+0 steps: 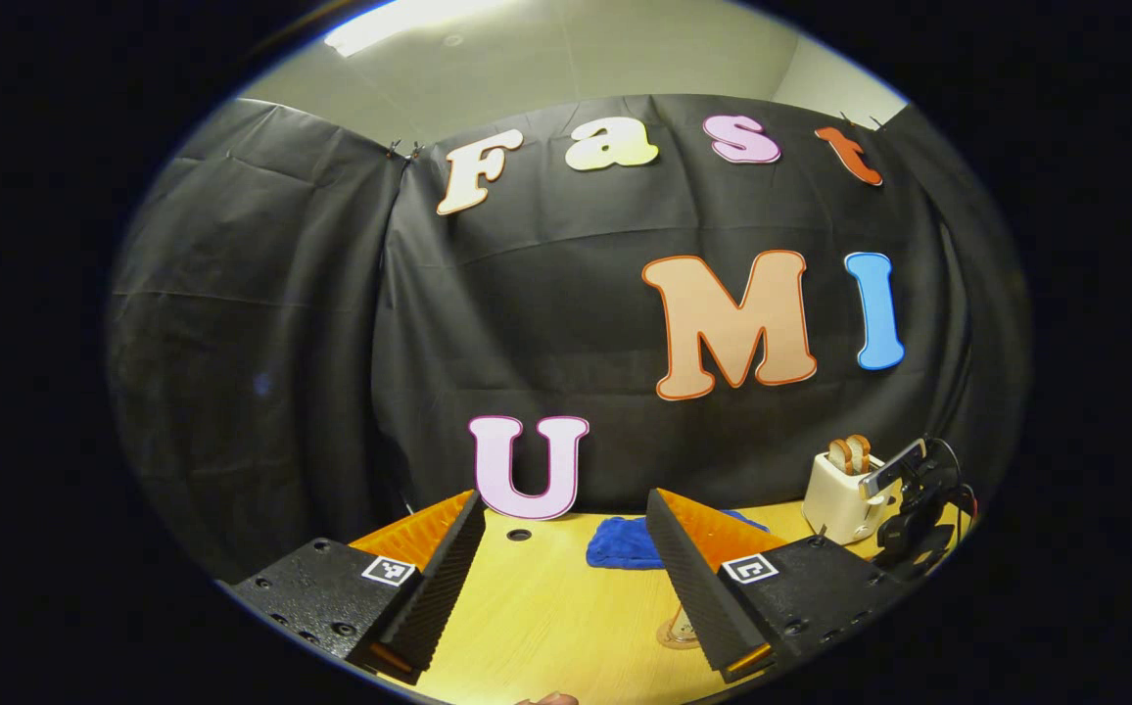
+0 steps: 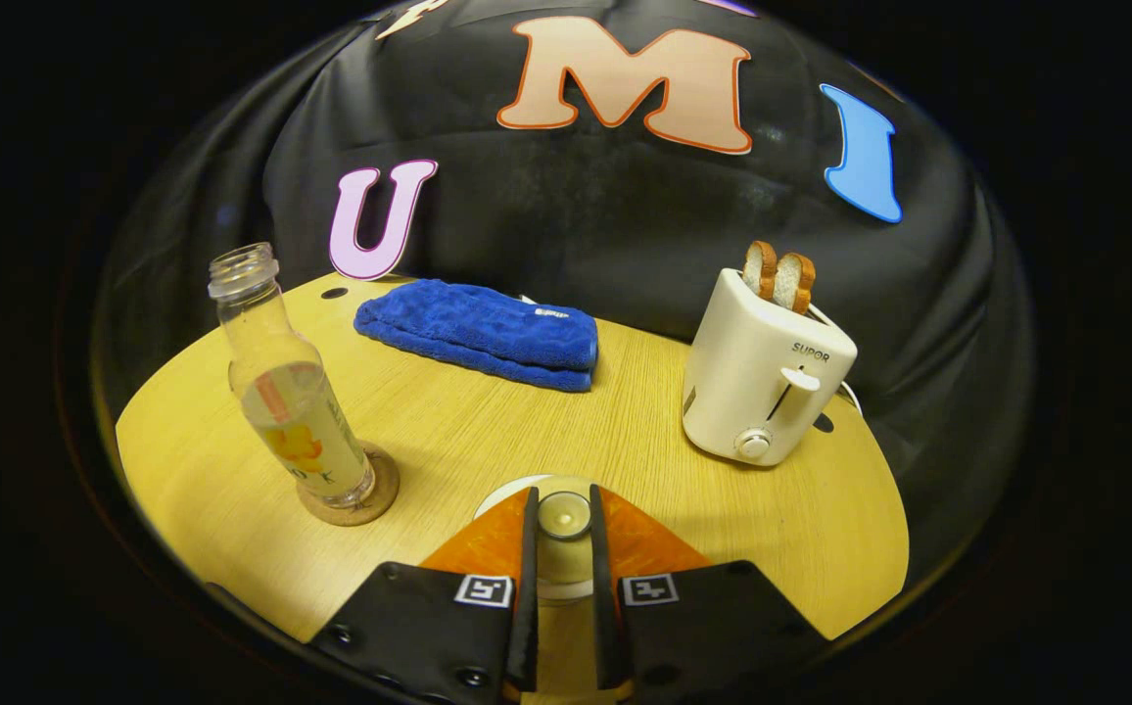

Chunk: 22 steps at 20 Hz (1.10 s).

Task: Open the teacup lid with one hand, grasp the water bottle and pour water into the teacup with the other hand; after pouring, place the water bottle on the coaster and then close the teacup lid.

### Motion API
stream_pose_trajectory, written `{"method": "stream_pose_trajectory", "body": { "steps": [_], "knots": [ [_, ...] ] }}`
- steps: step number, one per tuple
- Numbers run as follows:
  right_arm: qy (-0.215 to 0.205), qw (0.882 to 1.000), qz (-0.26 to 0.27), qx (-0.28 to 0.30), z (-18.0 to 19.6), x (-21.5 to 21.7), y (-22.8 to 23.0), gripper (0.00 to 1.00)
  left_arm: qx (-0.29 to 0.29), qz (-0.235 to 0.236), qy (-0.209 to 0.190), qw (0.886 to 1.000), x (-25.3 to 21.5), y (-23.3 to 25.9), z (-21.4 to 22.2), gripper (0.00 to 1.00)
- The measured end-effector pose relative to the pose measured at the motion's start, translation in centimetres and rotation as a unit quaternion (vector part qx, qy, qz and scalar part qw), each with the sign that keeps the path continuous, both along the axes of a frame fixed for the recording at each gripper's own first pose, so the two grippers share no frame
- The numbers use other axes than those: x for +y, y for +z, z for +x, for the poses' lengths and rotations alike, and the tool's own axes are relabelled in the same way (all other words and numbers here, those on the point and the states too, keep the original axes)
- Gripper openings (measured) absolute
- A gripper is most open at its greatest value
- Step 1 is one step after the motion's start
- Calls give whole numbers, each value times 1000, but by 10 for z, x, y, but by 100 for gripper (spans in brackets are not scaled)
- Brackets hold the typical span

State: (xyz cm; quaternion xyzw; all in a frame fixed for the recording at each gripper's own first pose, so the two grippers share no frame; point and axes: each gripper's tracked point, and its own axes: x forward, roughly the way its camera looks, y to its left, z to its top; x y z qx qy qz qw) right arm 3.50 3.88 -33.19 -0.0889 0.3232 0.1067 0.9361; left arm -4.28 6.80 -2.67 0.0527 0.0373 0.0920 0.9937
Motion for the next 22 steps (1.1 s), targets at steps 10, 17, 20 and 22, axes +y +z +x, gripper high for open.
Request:
{"method": "stream_pose_trajectory", "body": {
  "steps": [10,17,20,22],
  "knots": [
    [-48,997,55,-30,1,-20,57,26,63,-43,-134,988,-56,-92,14,98],
    [-96,992,64,-45,-19,-60,94,26,68,-38,-189,979,-84,-131,21,100],
    [-105,992,52,-45,-34,-72,100,24,94,-36,-207,973,-95,-164,25,98],
    [-111,992,46,-43,-42,-78,103,24,103,-42,-212,971,-101,-179,28,98]
  ]
}}
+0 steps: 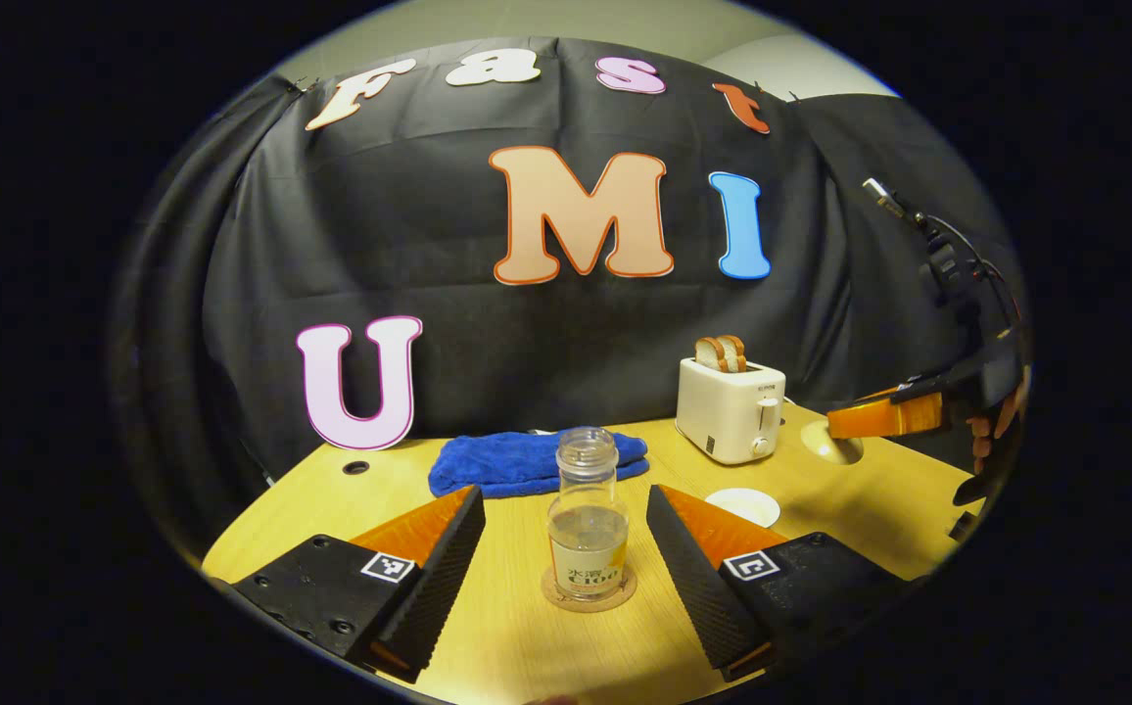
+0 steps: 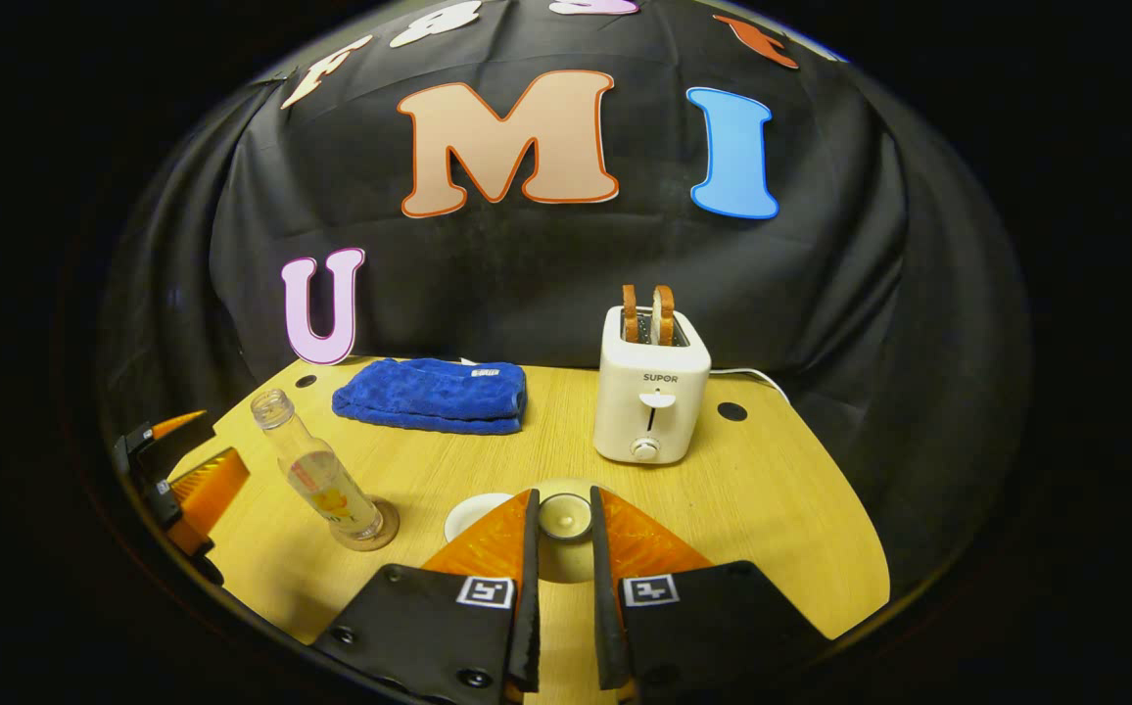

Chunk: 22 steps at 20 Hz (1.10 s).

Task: Open the teacup lid with one hand, grasp the water bottle and pour water into the teacup with the other hand; after pouring, place the water bottle on the coaster and then close the teacup lid.

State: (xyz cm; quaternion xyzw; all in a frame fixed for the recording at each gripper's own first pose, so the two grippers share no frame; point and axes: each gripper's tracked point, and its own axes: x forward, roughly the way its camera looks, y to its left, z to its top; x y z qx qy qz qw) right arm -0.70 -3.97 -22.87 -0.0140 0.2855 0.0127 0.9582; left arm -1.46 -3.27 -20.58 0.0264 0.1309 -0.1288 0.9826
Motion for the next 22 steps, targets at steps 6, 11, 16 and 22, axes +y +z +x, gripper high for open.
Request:
{"method": "stream_pose_trajectory", "body": {
  "steps": [6,11,16,22],
  "knots": [
    [-14,1000,-6,15,-23,-11,-3,24,26,-1,-9,1000,-2,-48,10,98],
    [-35,999,-15,26,-37,-23,-8,24,47,7,-18,999,-5,-73,17,98],
    [-48,998,-28,29,-44,-33,-4,24,60,6,-30,998,-15,-93,28,98],
    [-48,998,-42,27,-47,-34,2,26,65,-3,-30,997,-18,-103,37,98]
  ]
}}
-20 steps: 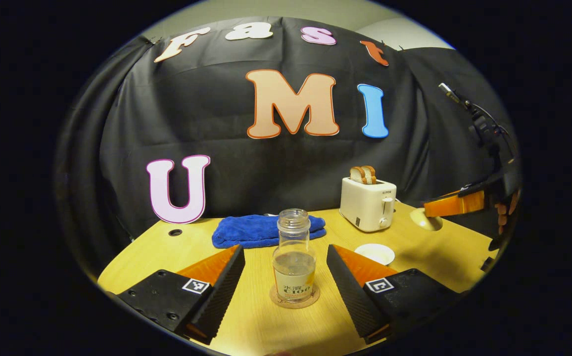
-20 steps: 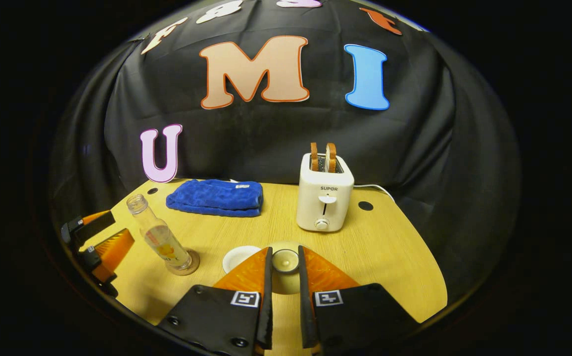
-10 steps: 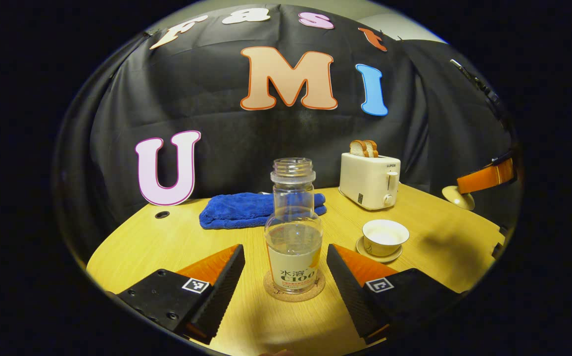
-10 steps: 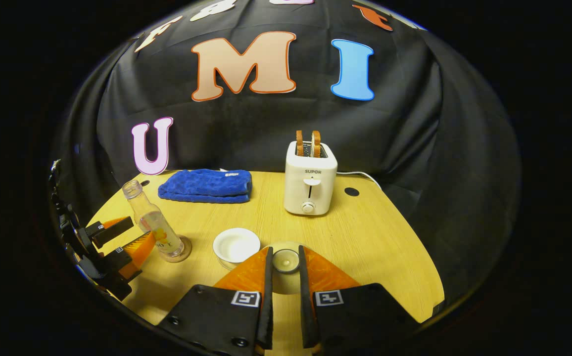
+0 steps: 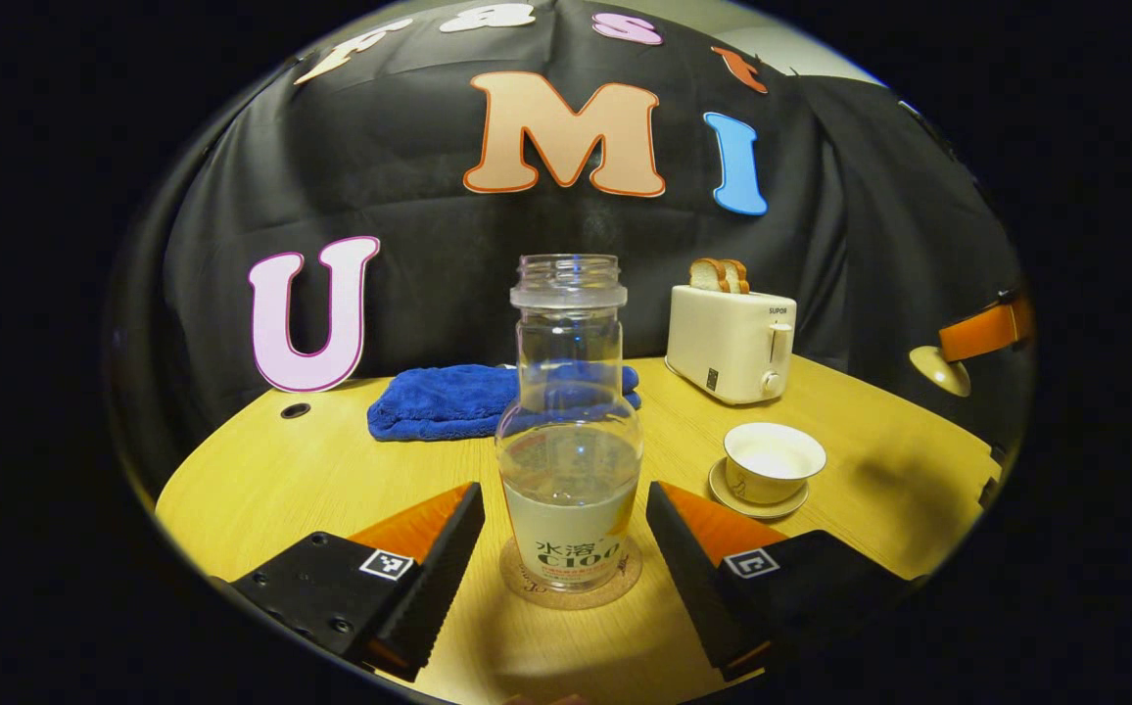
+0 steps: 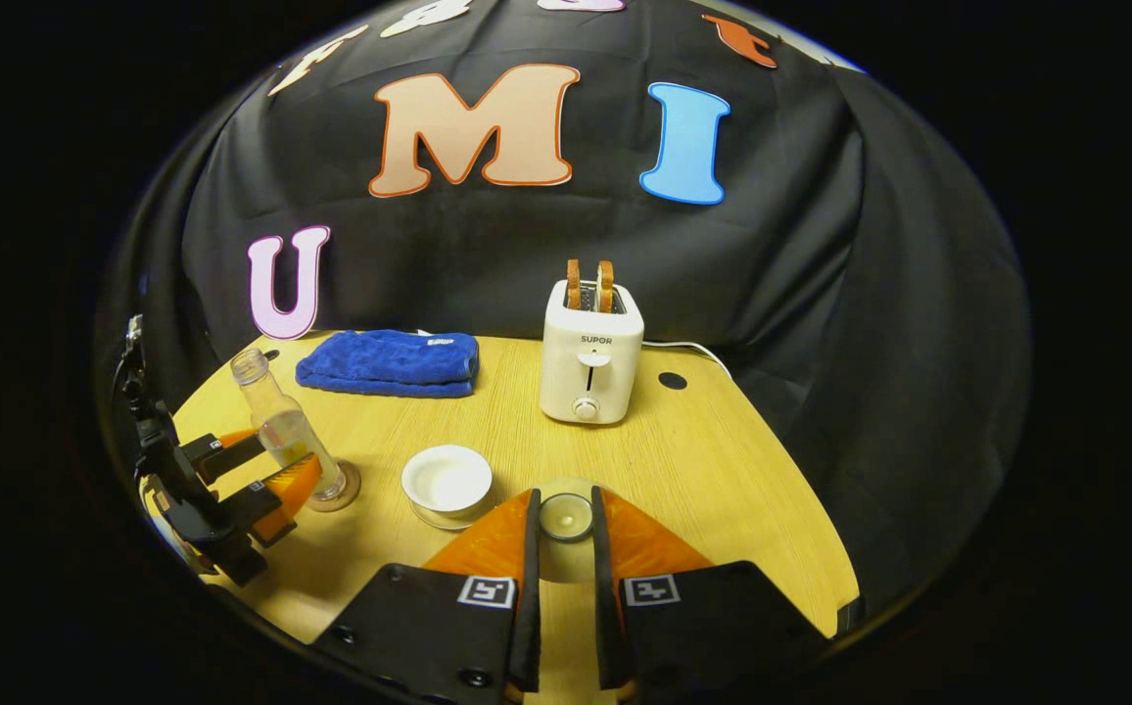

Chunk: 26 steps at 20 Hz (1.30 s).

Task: Open the teacup lid with one hand, grasp the water bottle and pour water into the teacup with the other hand; after pouring, place the water bottle on the coaster and then close the teacup lid.

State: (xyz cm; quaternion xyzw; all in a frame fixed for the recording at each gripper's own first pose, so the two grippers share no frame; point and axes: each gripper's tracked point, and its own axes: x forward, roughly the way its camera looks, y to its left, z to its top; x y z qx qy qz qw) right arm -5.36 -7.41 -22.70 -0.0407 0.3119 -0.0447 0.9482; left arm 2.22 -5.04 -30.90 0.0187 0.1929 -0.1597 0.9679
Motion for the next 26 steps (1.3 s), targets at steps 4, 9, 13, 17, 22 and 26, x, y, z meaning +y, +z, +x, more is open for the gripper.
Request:
{"method": "stream_pose_trajectory", "body": {
  "steps": [4,9,13,17,22,26],
  "knots": [
    [3,1000,-1,-1,-1,1,3,26,8,-3,-15,1000,-7,-5,0,94],
    [6,1000,-1,3,-6,-2,2,26,7,21,-20,1000,-8,-2,5,74],
    [9,1000,3,-4,-6,-4,7,26,12,69,-35,997,-10,-4,8,72],
    [10,1000,9,-10,-5,-9,10,26,4,119,-52,991,-12,3,13,70],
    [7,1000,20,-12,-8,-19,6,26,-26,179,-93,979,-23,24,18,70],
    [-5,999,34,-13,-13,-32,-1,26,-52,248,-110,961,-27,33,25,70]
  ]
}}
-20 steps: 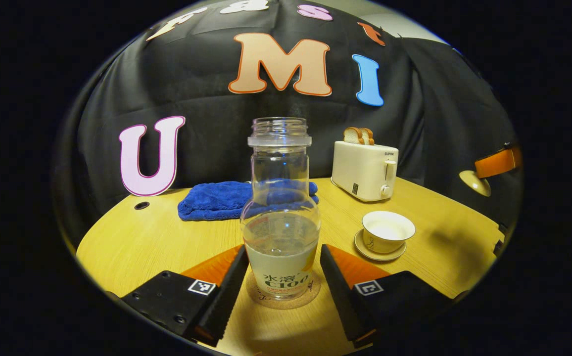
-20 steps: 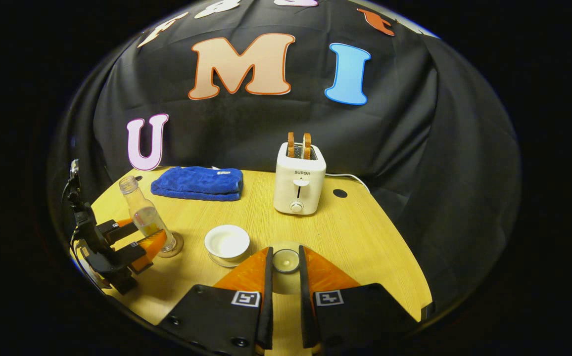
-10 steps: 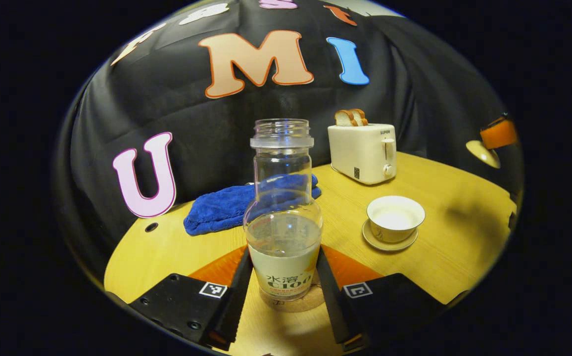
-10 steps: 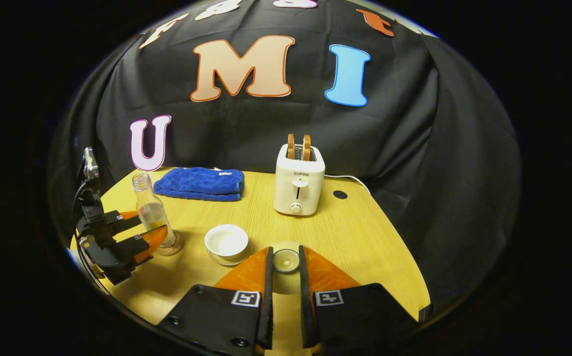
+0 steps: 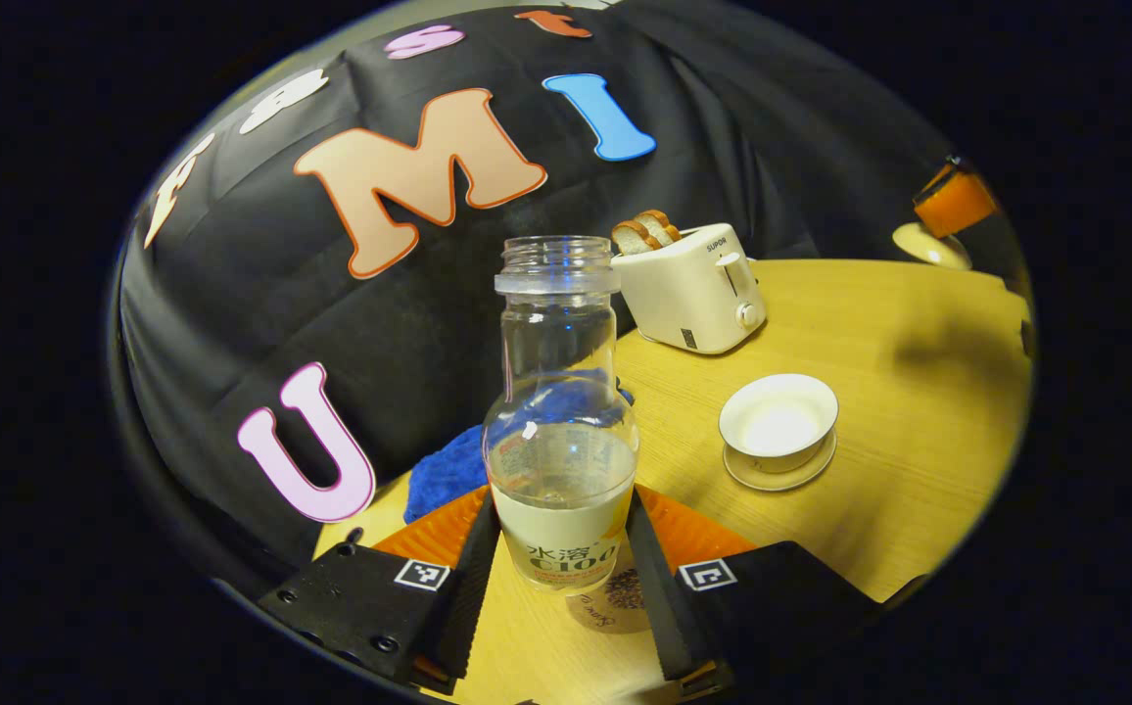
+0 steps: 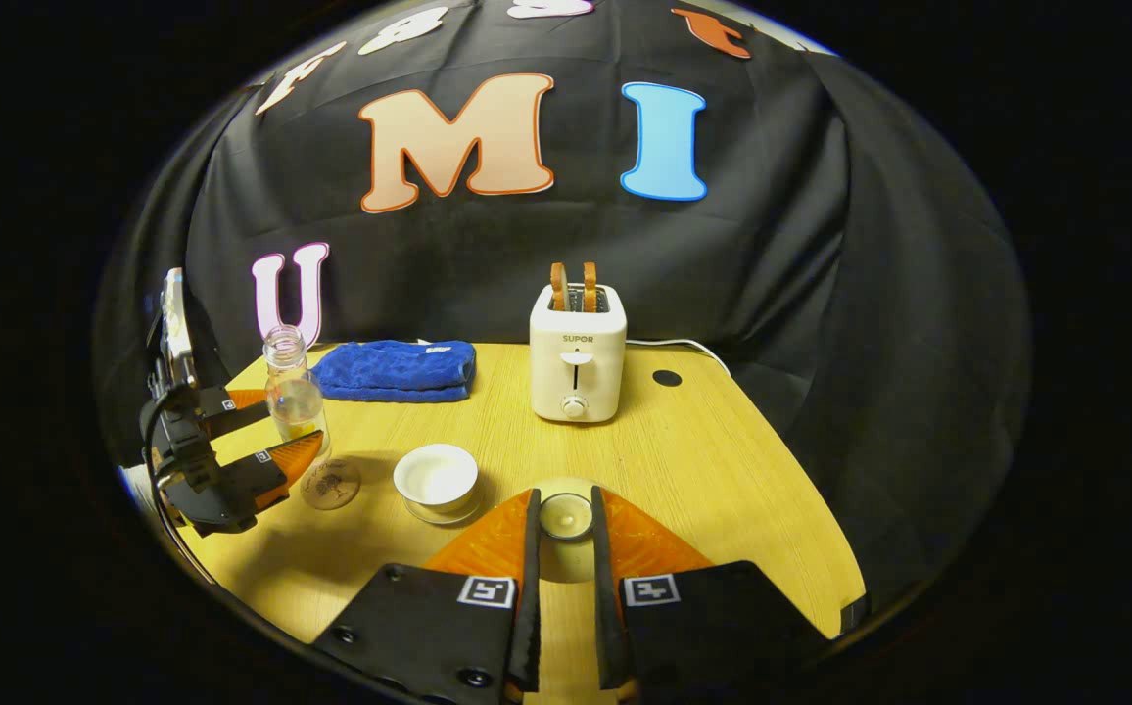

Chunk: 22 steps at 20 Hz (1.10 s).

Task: Open the teacup lid with one hand, grasp the water bottle and pour water into the teacup with the other hand; after pouring, place the water bottle on the coaster and then close the teacup lid.

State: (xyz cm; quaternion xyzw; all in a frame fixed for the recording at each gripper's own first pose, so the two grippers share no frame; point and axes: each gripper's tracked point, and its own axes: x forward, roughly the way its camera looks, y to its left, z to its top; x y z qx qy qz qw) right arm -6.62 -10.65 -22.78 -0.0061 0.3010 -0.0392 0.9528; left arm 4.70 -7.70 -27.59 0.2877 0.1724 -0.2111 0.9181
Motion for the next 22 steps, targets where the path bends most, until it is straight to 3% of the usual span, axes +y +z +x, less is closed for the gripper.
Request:
{"method": "stream_pose_trajectory", "body": {
  "steps": [11,17,22],
  "knots": [
    [-1,1000,20,4,-12,-27,-13,24,2,136,-42,990,-18,-16,4,70],
    [3,1000,27,9,-14,-33,-20,24,16,195,-72,978,-24,-27,3,70],
    [0,999,33,13,-13,-38,-26,26,10,263,-97,960,-18,-29,5,69]
  ]
}}
